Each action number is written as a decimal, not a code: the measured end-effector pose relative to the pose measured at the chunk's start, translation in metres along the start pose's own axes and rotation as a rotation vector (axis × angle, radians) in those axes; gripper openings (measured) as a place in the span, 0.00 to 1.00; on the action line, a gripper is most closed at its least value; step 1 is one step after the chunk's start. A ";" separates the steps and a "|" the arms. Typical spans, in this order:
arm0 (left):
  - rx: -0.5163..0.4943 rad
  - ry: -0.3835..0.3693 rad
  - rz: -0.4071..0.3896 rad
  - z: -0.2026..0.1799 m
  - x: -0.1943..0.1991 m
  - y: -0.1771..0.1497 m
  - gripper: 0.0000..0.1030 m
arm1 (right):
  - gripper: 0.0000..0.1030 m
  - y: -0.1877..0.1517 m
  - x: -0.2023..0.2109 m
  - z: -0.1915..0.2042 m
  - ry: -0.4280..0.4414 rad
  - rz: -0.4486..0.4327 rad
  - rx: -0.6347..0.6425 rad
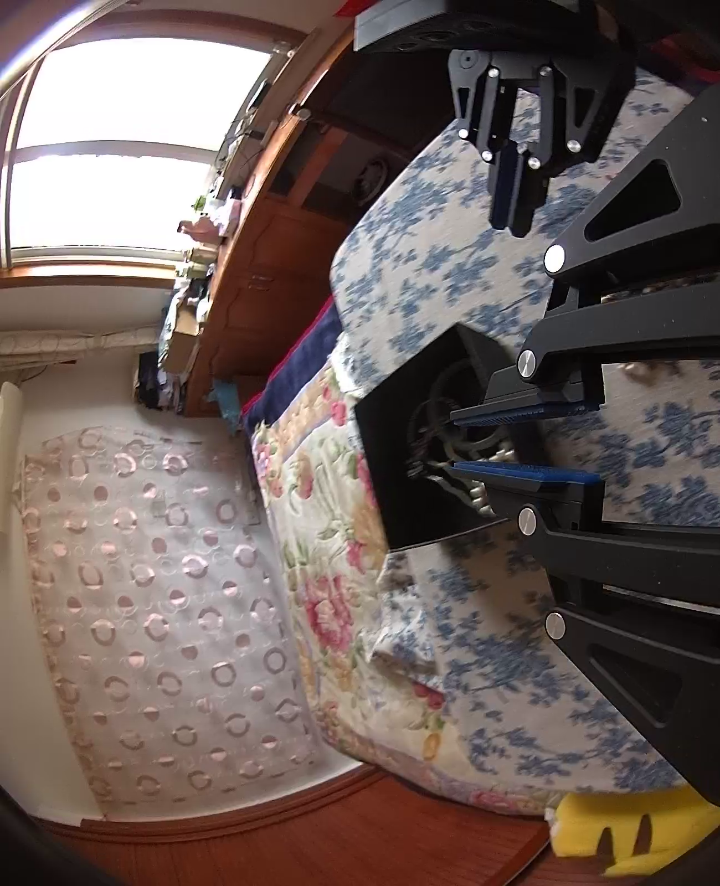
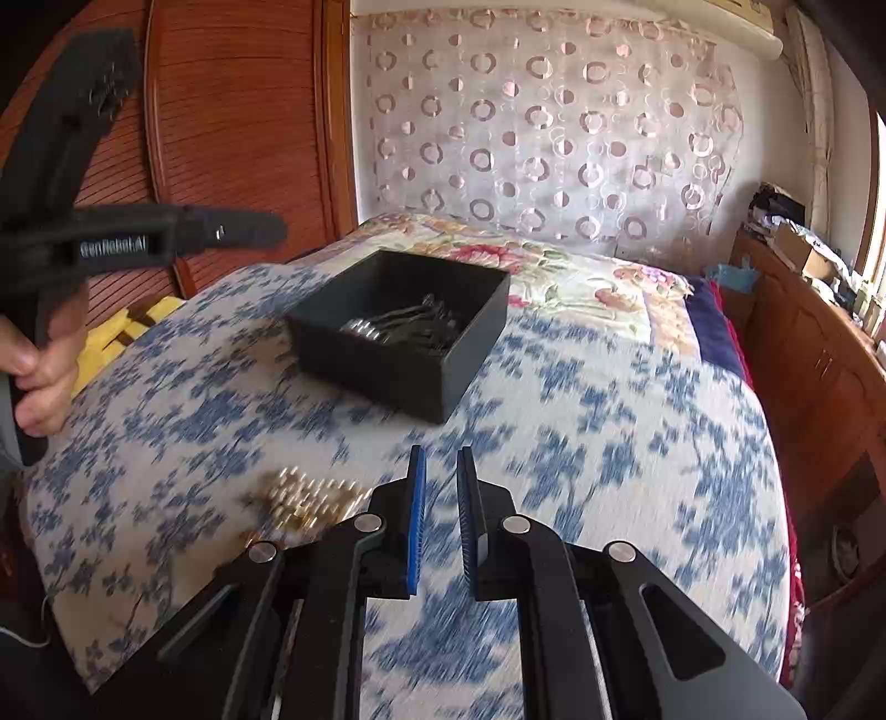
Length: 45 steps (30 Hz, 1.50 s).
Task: Organize jewelry
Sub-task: 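Open the left tool over the black box while the right tool releases the jade bangle into it, then lower the left tool onto the pearl strand while the right tool closes on the red beaded bracelet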
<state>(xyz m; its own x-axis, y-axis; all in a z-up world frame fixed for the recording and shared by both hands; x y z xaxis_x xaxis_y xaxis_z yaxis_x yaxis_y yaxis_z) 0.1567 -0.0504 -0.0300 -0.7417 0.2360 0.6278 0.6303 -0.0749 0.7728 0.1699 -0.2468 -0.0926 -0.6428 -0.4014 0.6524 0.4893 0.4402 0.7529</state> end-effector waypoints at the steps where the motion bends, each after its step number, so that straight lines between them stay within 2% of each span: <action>1: 0.001 -0.011 0.007 -0.001 0.001 -0.008 0.12 | 0.12 -0.003 0.004 0.003 0.010 -0.002 -0.005; 6: 0.014 -0.036 0.042 -0.005 0.004 -0.042 0.12 | 0.13 -0.016 0.021 0.021 0.039 -0.015 -0.008; 8: 0.017 -0.046 0.053 -0.006 0.004 -0.052 0.12 | 0.30 -0.020 0.025 0.026 0.054 -0.012 -0.010; 9: 0.017 -0.048 0.060 -0.007 0.004 -0.057 0.12 | 0.31 -0.024 0.027 0.030 0.060 -0.010 -0.013; 19: 0.039 -0.084 0.138 -0.011 -0.009 -0.086 0.12 | 0.31 -0.049 0.015 0.038 0.099 0.097 -0.029; 20: 0.038 -0.086 0.142 -0.012 -0.010 -0.087 0.12 | 0.31 -0.051 0.013 0.038 0.096 0.106 -0.029; 22: 0.031 -0.090 0.148 -0.016 -0.012 -0.088 0.12 | 0.08 -0.055 0.013 0.038 0.112 0.106 -0.030; 29: 0.012 -0.112 0.168 -0.028 -0.023 -0.081 0.14 | 0.06 -0.058 0.028 0.039 0.105 0.059 -0.039; 32: -0.015 -0.119 0.182 -0.035 -0.032 -0.077 0.20 | 0.06 -0.060 0.034 0.034 0.085 0.043 -0.048; 45: -0.129 -0.090 0.284 -0.051 -0.069 -0.068 0.21 | 0.06 -0.061 0.044 0.026 0.071 0.024 -0.063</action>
<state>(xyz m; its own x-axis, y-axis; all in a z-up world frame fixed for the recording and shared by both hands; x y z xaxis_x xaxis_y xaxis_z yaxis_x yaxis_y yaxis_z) 0.1527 -0.1113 -0.1212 -0.5130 0.2727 0.8139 0.7710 -0.2706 0.5765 0.0966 -0.2703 -0.1119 -0.5877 -0.4485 0.6734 0.5415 0.4003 0.7393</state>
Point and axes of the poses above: each gripper's, at about its wrist camera, not at the fingertips, and x roughly against the way its jaws point, z to its left, y to its top, the point moved 1 cm from there along -x, roughly the way its jaws point, and after that the axes turned 7 degrees about x, right-handed, at the moved point
